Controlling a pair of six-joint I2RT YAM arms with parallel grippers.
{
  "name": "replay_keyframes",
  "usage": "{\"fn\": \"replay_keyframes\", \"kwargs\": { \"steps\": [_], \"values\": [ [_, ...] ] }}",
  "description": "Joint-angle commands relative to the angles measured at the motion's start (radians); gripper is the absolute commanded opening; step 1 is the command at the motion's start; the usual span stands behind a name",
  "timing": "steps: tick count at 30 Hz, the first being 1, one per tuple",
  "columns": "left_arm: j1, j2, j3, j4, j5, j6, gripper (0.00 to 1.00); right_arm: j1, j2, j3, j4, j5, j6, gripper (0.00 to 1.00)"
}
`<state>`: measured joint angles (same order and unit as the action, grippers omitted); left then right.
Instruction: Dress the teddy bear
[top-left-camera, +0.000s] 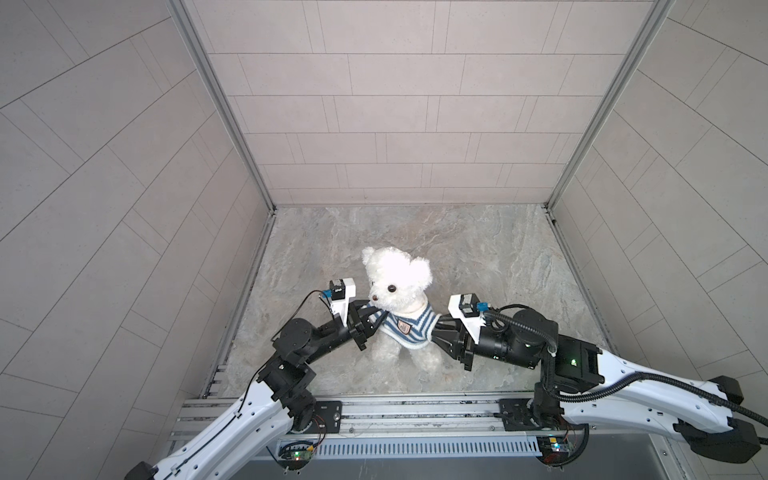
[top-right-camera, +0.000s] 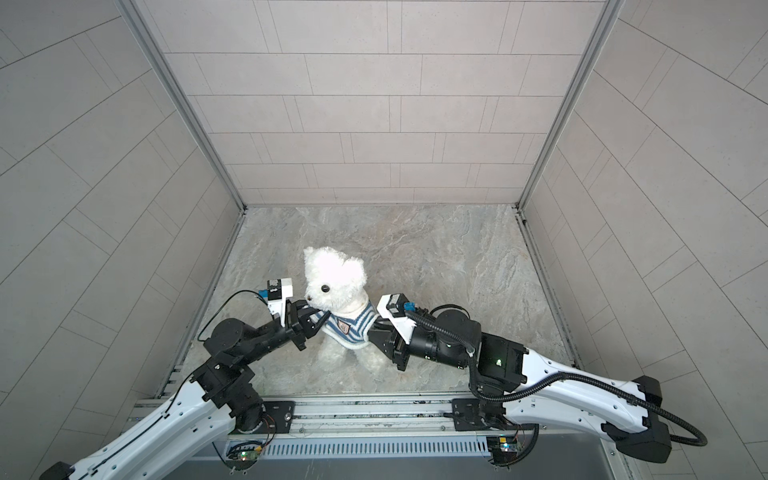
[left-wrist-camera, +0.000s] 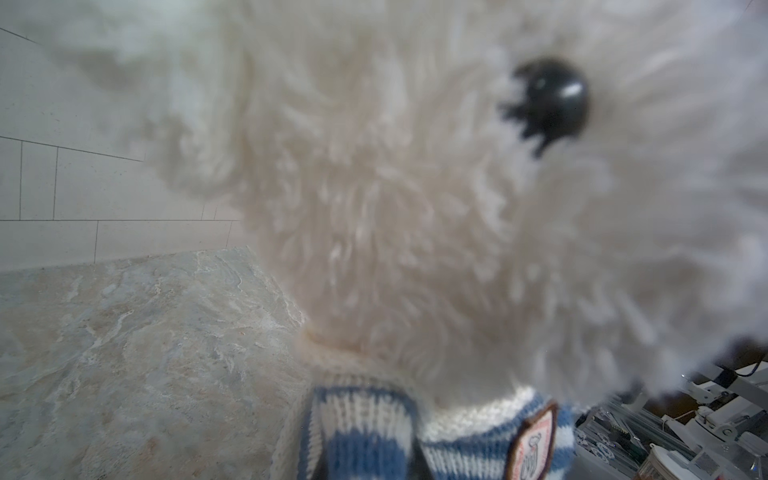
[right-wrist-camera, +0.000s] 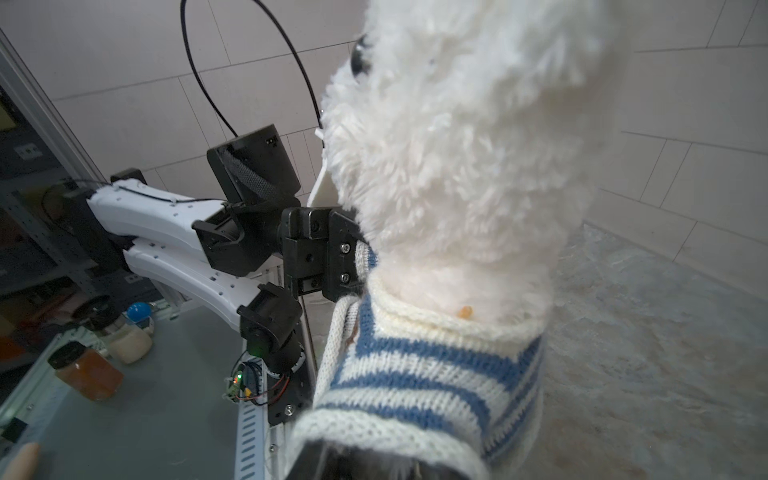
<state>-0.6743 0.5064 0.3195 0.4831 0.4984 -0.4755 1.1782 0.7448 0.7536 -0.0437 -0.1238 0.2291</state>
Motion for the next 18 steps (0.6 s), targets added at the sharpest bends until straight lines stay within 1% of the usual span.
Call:
{"fn": "replay_keyframes", "kwargs": {
  "steps": [1,5,10,13,18],
  "values": [
    [0.008,-0.019,0.004,0.093,0.034,-0.031,0.0,0.013,-0.027,0.023,-0.037,0.068,-0.015,0.38],
    [0.008,-0.036,0.006,0.087,0.052,-0.034,0.0,0.023,-0.079,0.0,-0.045,0.13,-0.005,0.38],
    [0.007,-0.046,0.006,0.071,0.07,-0.035,0.0,0.026,-0.114,-0.017,-0.045,0.169,0.008,0.3],
    [0.008,-0.044,0.006,0.075,0.083,-0.038,0.0,0.026,-0.103,-0.014,-0.042,0.173,0.013,0.26],
    [0.007,-0.036,0.006,0.09,0.093,-0.044,0.0,0.026,-0.052,0.012,-0.051,0.17,0.015,0.26]
  ]
}}
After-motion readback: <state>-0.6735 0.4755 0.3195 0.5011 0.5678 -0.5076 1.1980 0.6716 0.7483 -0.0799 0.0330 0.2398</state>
